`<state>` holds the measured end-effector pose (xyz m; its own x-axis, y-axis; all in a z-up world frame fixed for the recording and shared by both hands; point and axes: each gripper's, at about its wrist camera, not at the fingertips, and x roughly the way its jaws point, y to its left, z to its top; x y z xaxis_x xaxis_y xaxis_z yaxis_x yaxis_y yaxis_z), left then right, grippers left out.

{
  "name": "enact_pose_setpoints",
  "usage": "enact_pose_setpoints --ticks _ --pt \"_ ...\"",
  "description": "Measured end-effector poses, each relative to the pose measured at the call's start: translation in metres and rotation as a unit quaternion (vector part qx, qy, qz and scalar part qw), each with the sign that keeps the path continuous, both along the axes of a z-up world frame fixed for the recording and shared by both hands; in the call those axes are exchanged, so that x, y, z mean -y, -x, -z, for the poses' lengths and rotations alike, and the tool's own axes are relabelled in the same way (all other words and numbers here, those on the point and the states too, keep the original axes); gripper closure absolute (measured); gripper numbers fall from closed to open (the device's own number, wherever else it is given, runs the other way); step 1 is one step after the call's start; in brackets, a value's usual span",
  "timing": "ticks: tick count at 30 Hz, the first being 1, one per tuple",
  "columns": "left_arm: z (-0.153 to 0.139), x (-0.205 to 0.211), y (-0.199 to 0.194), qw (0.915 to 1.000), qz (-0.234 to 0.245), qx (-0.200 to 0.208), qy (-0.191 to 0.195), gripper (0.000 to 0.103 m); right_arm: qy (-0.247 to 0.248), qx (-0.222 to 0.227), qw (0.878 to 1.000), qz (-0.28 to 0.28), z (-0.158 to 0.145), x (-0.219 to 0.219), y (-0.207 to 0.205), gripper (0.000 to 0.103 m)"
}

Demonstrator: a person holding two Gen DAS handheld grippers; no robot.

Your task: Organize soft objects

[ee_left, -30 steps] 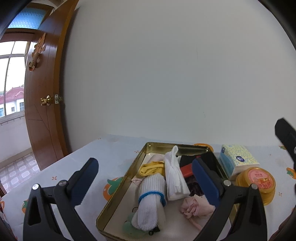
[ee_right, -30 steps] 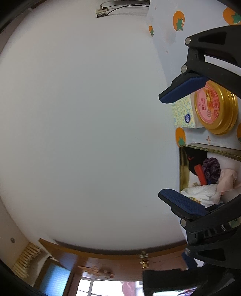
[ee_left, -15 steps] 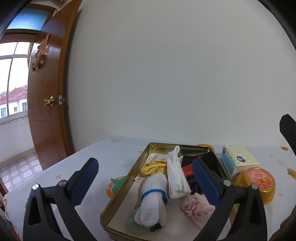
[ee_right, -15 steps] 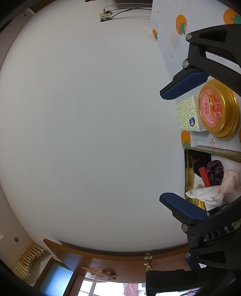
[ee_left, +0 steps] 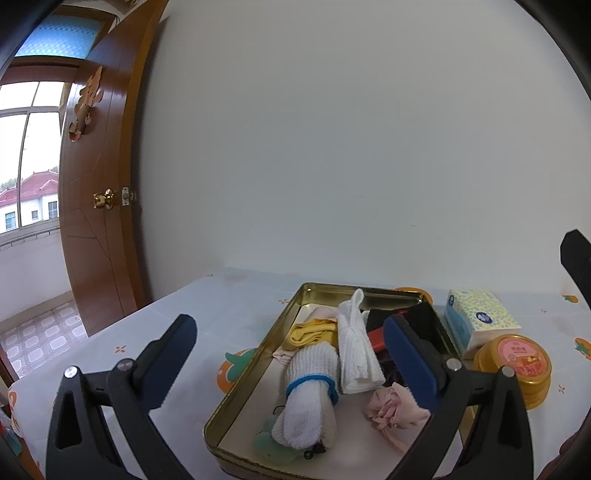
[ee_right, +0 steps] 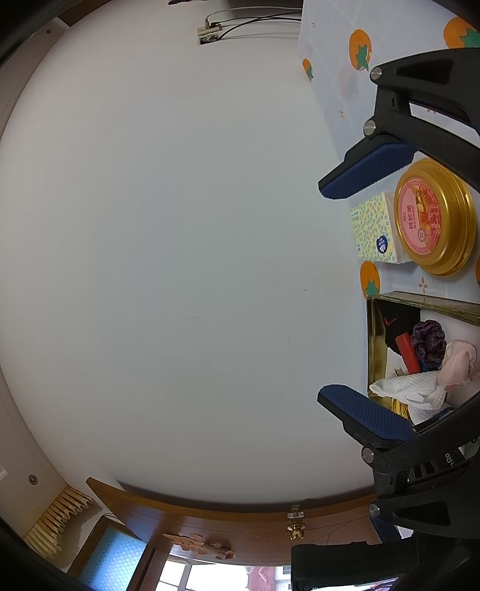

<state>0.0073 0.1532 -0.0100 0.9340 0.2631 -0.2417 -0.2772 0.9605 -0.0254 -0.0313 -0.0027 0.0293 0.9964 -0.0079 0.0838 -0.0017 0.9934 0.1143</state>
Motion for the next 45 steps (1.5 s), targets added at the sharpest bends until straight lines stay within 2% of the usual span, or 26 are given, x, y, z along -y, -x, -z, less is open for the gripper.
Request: enact_pose_setpoints --ticks 45 --pt "0.0012 0.0008 0.0019 0.9999 -0.016 -0.005 -0.004 0.001 -0.006 0.004 1.0 0.012 -0.0007 0.0001 0.0007 0.001"
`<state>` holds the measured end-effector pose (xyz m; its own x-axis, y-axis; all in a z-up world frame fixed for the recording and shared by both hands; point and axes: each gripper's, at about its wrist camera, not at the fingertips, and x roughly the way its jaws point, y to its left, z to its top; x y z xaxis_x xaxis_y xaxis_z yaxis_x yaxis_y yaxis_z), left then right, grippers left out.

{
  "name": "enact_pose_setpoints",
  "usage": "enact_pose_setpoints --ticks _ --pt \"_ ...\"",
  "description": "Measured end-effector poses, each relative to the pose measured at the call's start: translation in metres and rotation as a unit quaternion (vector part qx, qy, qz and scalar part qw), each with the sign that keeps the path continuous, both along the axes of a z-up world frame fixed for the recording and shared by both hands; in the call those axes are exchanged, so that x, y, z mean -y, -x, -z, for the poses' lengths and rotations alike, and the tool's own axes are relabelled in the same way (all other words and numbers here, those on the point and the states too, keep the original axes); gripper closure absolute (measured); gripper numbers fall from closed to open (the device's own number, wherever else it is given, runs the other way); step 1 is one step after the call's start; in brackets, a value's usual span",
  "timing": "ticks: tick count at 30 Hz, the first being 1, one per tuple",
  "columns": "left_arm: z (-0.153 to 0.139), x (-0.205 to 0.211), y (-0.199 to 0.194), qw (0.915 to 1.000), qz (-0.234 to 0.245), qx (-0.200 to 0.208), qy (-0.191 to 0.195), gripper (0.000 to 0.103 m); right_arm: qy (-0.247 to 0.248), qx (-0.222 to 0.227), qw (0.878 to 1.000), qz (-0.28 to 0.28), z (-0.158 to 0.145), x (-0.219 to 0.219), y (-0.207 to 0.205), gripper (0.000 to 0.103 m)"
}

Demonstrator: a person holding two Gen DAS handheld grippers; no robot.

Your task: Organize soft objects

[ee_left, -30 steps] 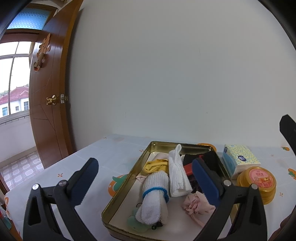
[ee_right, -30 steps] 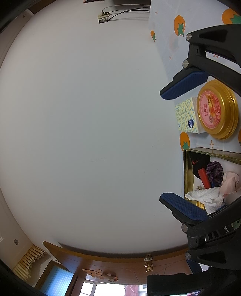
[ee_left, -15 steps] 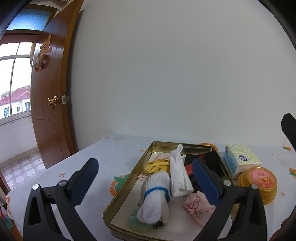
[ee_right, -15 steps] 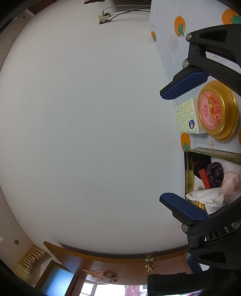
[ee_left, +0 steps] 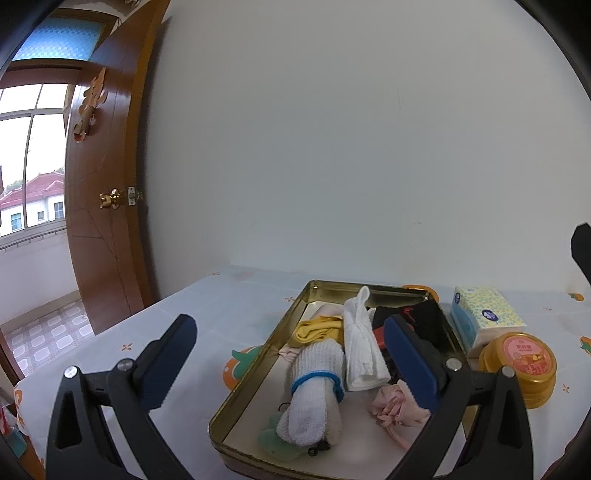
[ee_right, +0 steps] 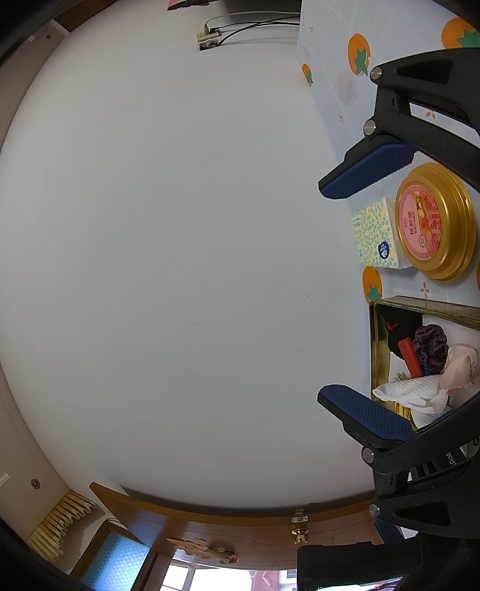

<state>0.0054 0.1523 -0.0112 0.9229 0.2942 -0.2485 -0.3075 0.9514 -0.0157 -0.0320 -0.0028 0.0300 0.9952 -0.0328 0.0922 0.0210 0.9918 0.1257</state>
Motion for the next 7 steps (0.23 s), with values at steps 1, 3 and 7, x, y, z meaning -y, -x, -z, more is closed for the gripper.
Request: enact_pose_setpoints --ticks 1,3,7 --pt "0.0 -0.0004 0.0003 1.0 0.001 0.001 0.001 0.001 0.0 0.0 1.0 0.0 0.0001 0.0001 -0.0001 0.001" --pt "-0.0001 -0.0004 -0.0001 1.0 0.003 0.0 0.001 0.001 0.001 0.0 1.0 -0.001 0.0002 0.0 -0.0004 0.001" --pt "-0.0001 -0.0005 -0.0011 1.0 0.006 -0.003 0.0 0.001 -0.001 -0.002 1.0 0.002 0.0 -0.0006 -0.0012 0.001"
